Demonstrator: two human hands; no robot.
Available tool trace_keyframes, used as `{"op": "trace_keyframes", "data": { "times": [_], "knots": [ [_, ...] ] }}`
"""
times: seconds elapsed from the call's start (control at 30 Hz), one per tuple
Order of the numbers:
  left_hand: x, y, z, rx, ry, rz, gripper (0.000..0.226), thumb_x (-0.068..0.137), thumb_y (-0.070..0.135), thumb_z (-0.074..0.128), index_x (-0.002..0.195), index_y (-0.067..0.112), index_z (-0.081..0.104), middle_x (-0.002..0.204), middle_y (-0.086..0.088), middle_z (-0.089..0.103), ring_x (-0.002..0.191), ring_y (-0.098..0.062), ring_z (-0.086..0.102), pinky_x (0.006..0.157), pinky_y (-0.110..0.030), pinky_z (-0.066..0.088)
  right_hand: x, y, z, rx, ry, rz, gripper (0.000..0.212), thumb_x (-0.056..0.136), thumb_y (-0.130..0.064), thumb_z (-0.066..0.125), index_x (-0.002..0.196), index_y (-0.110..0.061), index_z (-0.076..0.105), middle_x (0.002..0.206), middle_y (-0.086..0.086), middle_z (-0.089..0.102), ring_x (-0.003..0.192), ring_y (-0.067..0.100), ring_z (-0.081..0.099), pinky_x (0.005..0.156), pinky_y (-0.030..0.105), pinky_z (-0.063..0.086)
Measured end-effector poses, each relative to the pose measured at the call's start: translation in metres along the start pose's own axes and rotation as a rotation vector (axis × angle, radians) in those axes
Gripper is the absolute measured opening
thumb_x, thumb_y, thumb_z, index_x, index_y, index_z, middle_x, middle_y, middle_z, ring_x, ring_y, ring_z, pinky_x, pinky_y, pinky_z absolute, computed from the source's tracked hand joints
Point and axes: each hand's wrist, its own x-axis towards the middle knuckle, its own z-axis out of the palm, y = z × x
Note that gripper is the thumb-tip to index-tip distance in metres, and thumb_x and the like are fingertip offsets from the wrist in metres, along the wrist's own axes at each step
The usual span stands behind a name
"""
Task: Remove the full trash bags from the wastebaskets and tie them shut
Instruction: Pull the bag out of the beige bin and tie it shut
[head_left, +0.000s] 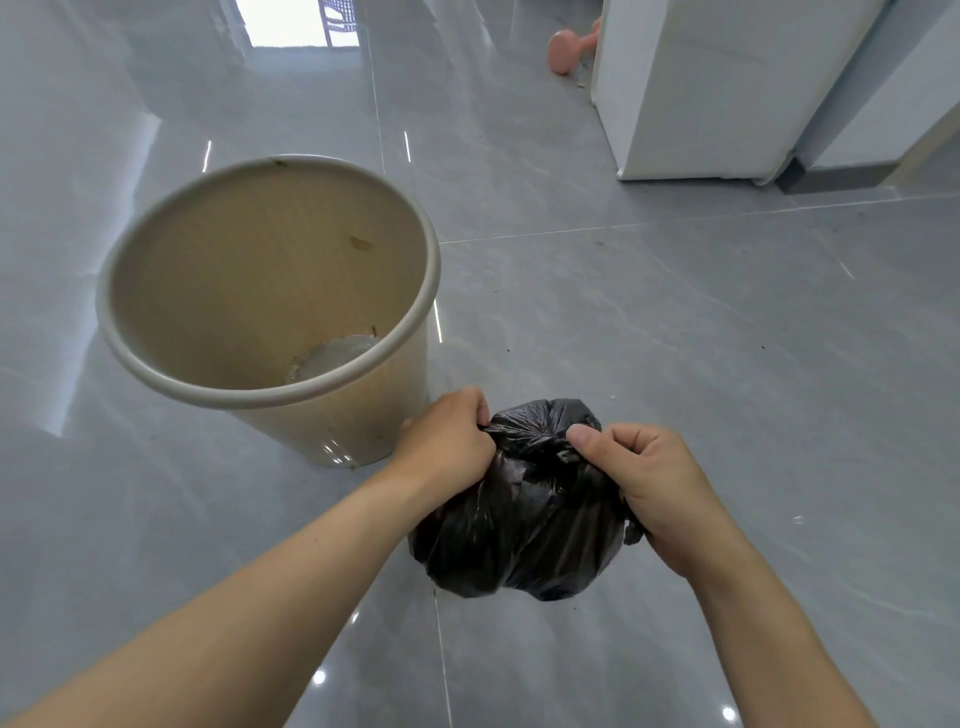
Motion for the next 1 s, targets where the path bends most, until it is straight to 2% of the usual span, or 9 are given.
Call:
{"op": "trace_keyframes", "data": {
  "times": [0.13, 0.23, 0.3, 0.4, 0.5, 0.63, 0.7, 0.87, 1.0],
  "knots": [
    [0.003, 0.001, -0.004, 0.03, -0.021, -0.031, 0.021, 0.07, 0.006, 0.041, 0.073, 0.026, 0.037, 0.076, 0.006, 0.047, 0.066, -0.015, 0.039, 0.066, -0.035, 0.03, -0.001, -0.001, -0.006, 0.109, -0.113, 0.088, 0.025, 0.081, -0.021, 0.072, 0.066, -0.013, 0.053, 0.047, -0.004, 0.057, 0.032, 0.004, 0.045, 0.032, 0.016, 0.033],
    [0.001, 0.004, -0.01, 0.046, -0.072, -0.033, 0.021, 0.07, 0.007, 0.042, 0.075, 0.027, 0.041, 0.078, 0.007, 0.048, 0.067, -0.012, 0.041, 0.067, -0.035, 0.033, -0.002, 0.0, -0.01, -0.002, -0.188, 0.166, 0.029, 0.077, -0.039, 0.069, 0.056, -0.02, 0.061, 0.046, -0.007, 0.053, 0.033, 0.006, 0.04, 0.034, 0.021, 0.026],
    [-0.003, 0.0, -0.016, -0.021, -0.186, 0.014, 0.024, 0.073, 0.014, 0.048, 0.087, 0.033, 0.046, 0.092, 0.008, 0.052, 0.083, -0.012, 0.048, 0.074, -0.033, 0.039, -0.003, 0.002, -0.013, 0.107, -0.223, 0.197, 0.036, 0.088, -0.032, 0.061, 0.056, -0.018, 0.07, 0.047, -0.006, 0.06, 0.034, 0.004, 0.048, 0.032, 0.016, 0.034],
    [-0.022, -0.009, -0.031, -0.278, -0.314, 0.119, 0.048, 0.069, 0.027, 0.056, 0.113, 0.044, 0.045, 0.121, 0.016, 0.046, 0.118, -0.004, 0.042, 0.097, -0.028, 0.037, -0.001, 0.004, -0.015, 0.21, -0.223, 0.212, 0.028, 0.091, -0.026, 0.059, 0.08, -0.007, 0.077, 0.074, 0.009, 0.074, 0.055, 0.012, 0.068, 0.044, 0.016, 0.048],
    [-0.042, -0.013, -0.039, -0.454, -0.227, 0.184, 0.051, 0.07, 0.03, 0.057, 0.117, 0.047, 0.047, 0.123, 0.019, 0.046, 0.12, 0.004, 0.039, 0.099, -0.026, 0.037, 0.002, 0.009, -0.009, 0.242, -0.143, 0.186, 0.022, 0.09, -0.019, 0.062, 0.085, 0.0, 0.073, 0.086, 0.014, 0.072, 0.065, 0.016, 0.07, 0.048, 0.019, 0.051],
    [-0.052, -0.008, -0.038, -0.374, -0.158, 0.232, 0.042, 0.078, 0.028, 0.058, 0.115, 0.048, 0.052, 0.112, 0.036, 0.045, 0.117, 0.012, 0.038, 0.097, -0.026, 0.037, 0.004, 0.009, 0.0, 0.322, -0.03, 0.155, 0.026, 0.089, -0.012, 0.06, 0.066, -0.006, 0.07, 0.063, 0.013, 0.066, 0.046, 0.018, 0.063, 0.039, 0.019, 0.046],
    [-0.051, -0.002, -0.036, -0.305, -0.19, 0.246, 0.039, 0.081, 0.028, 0.059, 0.113, 0.051, 0.053, 0.119, 0.03, 0.045, 0.124, 0.004, 0.035, 0.103, -0.032, 0.035, 0.003, 0.008, 0.002, 0.321, -0.018, 0.142, 0.031, 0.089, -0.012, 0.06, 0.06, -0.007, 0.069, 0.056, 0.013, 0.066, 0.043, 0.019, 0.062, 0.039, 0.02, 0.045],
    [-0.044, 0.01, -0.031, -0.181, -0.149, 0.307, 0.032, 0.08, 0.033, 0.056, 0.11, 0.045, 0.056, 0.114, 0.033, 0.048, 0.123, -0.001, 0.034, 0.107, -0.033, 0.029, 0.0, 0.003, 0.008, 0.282, -0.005, 0.108, 0.034, 0.086, -0.022, 0.066, 0.082, 0.012, 0.068, 0.082, 0.033, 0.067, 0.069, 0.035, 0.065, 0.065, 0.039, 0.055],
    [-0.04, 0.009, -0.027, -0.177, -0.109, 0.268, 0.025, 0.081, 0.037, 0.052, 0.104, 0.045, 0.057, 0.109, 0.028, 0.053, 0.118, -0.004, 0.04, 0.104, -0.036, 0.035, 0.0, -0.003, 0.008, 0.281, 0.009, 0.139, 0.034, 0.087, -0.028, 0.066, 0.06, -0.009, 0.058, 0.05, 0.008, 0.052, 0.044, 0.02, 0.049, 0.045, 0.022, 0.044]
  ]
}}
